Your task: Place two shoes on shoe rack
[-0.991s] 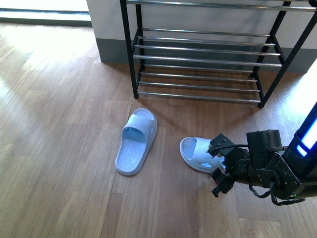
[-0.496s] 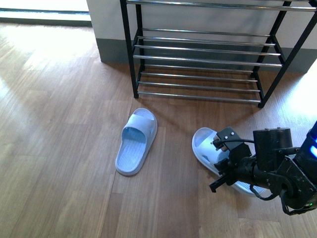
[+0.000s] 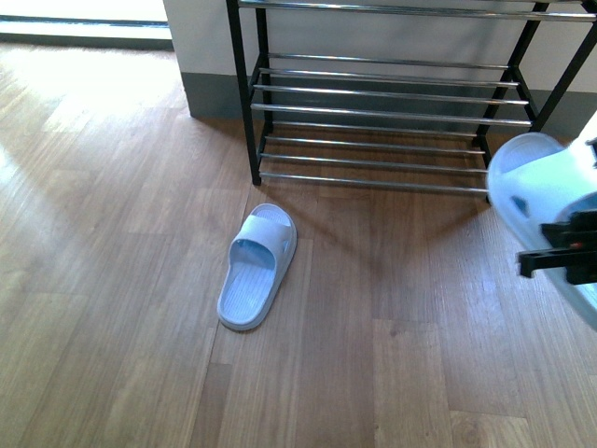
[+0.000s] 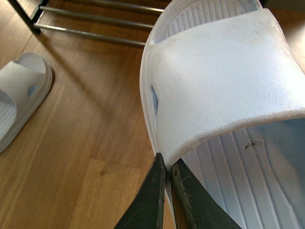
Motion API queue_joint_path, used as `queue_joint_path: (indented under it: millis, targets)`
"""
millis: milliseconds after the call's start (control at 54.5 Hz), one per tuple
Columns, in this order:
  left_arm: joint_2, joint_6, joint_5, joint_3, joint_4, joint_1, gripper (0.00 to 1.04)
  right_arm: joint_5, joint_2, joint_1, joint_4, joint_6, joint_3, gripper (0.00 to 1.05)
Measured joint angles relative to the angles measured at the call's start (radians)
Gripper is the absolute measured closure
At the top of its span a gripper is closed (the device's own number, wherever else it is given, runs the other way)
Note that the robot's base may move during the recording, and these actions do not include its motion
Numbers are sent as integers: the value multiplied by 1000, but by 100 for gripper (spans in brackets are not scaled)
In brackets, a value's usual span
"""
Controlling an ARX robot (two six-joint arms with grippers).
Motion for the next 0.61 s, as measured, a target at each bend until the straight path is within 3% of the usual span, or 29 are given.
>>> queue_joint_path:
  millis: [312, 477, 606]
  targets:
    - [0, 0, 0, 0, 0, 0, 9, -82, -645, -151, -381, 62, -179, 103]
    - [0, 0, 0, 0, 0, 0, 9, -146, -1028, -180, -631, 102, -240, 103]
    - [0, 0, 0, 0, 0, 0, 9, -155, -1077, -180, -649, 110, -248, 103]
